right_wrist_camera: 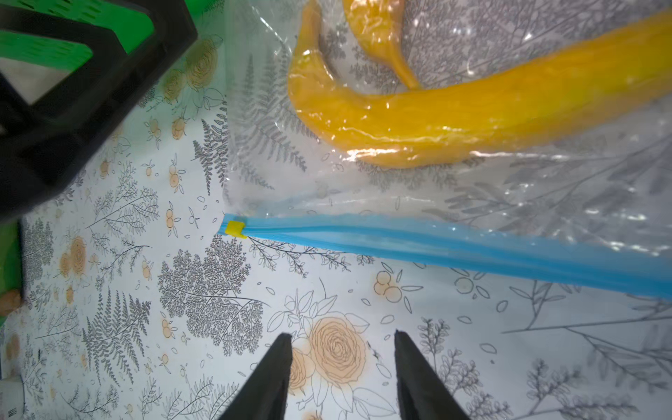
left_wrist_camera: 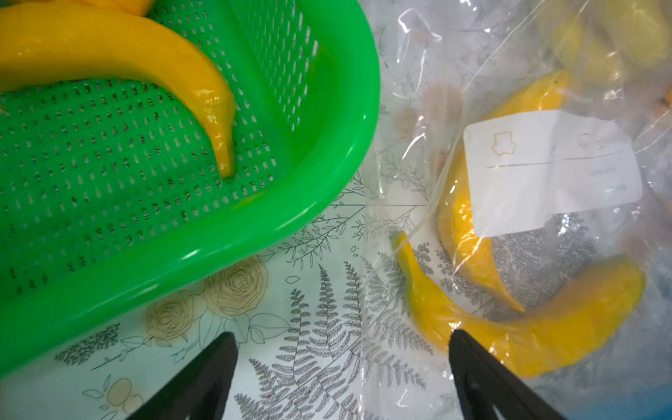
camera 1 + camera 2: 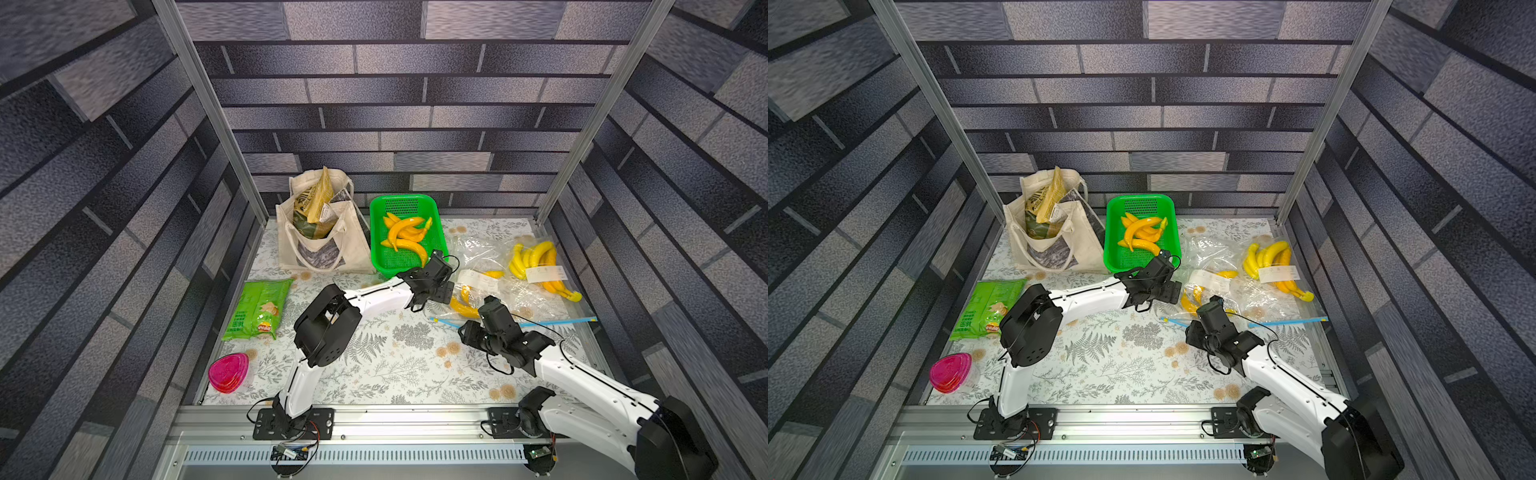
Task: Open the zip-top bag and take out the banana
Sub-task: Place the banana in the basket, then pick up the banana from the zipper food storage bag.
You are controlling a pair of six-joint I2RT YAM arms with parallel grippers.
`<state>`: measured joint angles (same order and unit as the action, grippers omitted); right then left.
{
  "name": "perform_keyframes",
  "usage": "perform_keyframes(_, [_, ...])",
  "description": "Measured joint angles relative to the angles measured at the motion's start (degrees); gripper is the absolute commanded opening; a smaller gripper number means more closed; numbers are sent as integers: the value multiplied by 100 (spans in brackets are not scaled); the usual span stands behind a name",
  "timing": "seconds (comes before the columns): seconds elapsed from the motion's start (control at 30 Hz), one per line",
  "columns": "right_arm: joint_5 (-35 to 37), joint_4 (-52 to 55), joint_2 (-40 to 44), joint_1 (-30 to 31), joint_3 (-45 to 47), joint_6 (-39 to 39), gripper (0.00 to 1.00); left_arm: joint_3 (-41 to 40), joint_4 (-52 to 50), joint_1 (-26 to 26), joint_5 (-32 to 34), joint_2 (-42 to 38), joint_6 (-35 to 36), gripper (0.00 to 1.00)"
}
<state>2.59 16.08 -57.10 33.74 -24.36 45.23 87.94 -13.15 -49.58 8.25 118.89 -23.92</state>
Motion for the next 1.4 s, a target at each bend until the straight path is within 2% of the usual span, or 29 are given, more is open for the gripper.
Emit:
perform_keyframes(0.27, [199,-811,-393,0,105,-44,38,407,-24,2,-367,404,-4,86])
perform_keyframes(0.53, [721,-1080,-1034,0,37,-245,37,942,-229,-31,-640,905,-4,74])
perform_keyframes(0.83, [1375,-1270,-1200,-48,-79,-234,49,1016,-317,-70,-839,1062,9,59])
perform_keyframes(0.97, [1443,-1388,-1298,-138,-98,-216,54,1001,-306,-96,-957,1062,7,56])
perform_keyframes(1.1, [1504,-1537,-1307,-190,-98,-138,65,929,-184,-125,-999,1062,7,53])
perform_keyframes(1.23, [1519,-1672,-1307,-297,-98,-105,71,898,-101,-162,-1047,1062,-9,50])
perform_keyframes(1.4, [1484,-1766,-1307,-522,-96,-48,69,826,52,-205,-1113,1060,-15,50])
